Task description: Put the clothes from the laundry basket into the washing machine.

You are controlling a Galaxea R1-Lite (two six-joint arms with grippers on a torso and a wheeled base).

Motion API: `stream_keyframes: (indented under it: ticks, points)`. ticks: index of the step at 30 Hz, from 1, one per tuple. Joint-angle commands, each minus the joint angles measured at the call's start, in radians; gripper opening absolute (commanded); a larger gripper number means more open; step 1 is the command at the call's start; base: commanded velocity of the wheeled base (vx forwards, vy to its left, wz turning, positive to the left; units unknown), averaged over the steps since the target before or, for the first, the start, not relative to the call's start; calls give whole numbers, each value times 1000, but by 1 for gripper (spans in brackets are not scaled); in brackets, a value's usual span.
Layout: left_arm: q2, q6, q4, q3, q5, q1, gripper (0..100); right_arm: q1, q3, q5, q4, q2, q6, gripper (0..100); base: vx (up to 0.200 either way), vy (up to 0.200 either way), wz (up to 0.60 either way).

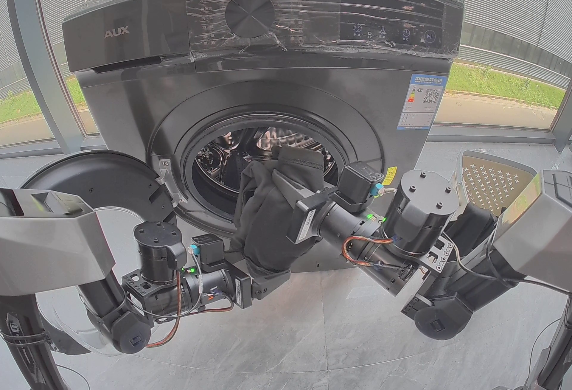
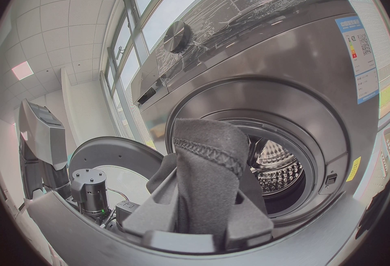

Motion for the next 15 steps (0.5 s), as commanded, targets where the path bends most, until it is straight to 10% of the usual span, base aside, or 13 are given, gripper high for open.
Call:
stream_keyframes:
  ticks: [1,15]
  points:
    - [24,-1,-33,-31,15,-1,0,0,1,0,0,0,0,0,0,0,0]
    - [24,-1,-179,24,39,-50,0,-35,7,3,0,25,-5,0,0,0,0]
